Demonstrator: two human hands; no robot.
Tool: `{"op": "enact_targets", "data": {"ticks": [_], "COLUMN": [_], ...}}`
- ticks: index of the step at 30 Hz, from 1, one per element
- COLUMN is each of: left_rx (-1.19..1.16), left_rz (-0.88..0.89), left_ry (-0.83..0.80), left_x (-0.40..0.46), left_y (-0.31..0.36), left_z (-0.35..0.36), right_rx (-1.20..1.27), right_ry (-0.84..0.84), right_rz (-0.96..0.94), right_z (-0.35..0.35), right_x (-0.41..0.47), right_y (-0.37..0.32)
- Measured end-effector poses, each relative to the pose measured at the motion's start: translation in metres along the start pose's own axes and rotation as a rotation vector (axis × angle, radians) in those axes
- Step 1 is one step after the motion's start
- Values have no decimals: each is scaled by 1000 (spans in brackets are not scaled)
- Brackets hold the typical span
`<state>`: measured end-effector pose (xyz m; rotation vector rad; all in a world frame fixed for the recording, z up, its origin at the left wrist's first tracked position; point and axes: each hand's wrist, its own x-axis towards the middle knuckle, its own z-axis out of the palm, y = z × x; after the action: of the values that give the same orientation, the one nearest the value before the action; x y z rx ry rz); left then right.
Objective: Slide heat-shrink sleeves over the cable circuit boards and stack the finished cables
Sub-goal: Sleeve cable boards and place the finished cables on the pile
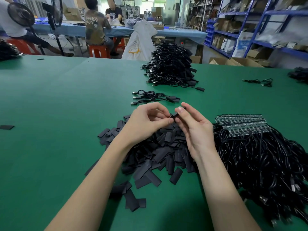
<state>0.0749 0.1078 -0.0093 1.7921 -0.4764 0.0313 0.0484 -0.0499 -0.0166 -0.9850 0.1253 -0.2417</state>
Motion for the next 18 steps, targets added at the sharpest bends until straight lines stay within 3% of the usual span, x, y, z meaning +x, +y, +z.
{"op": "enact_targets", "data": {"ticks": [9, 18], "left_rx": [101, 99], "left_rz": [-38, -34], "left_ry": [-87, -16], "left_x": [0, 1], "left_y": [-5, 2], "left_z": [-8, -14], "right_rx": [-66, -73], "right_ry": [19, -13], "right_rz": [13, 42], "right_z": [-1, -6], "right_x": [-1, -1], "right_y": [-1, -7]}}
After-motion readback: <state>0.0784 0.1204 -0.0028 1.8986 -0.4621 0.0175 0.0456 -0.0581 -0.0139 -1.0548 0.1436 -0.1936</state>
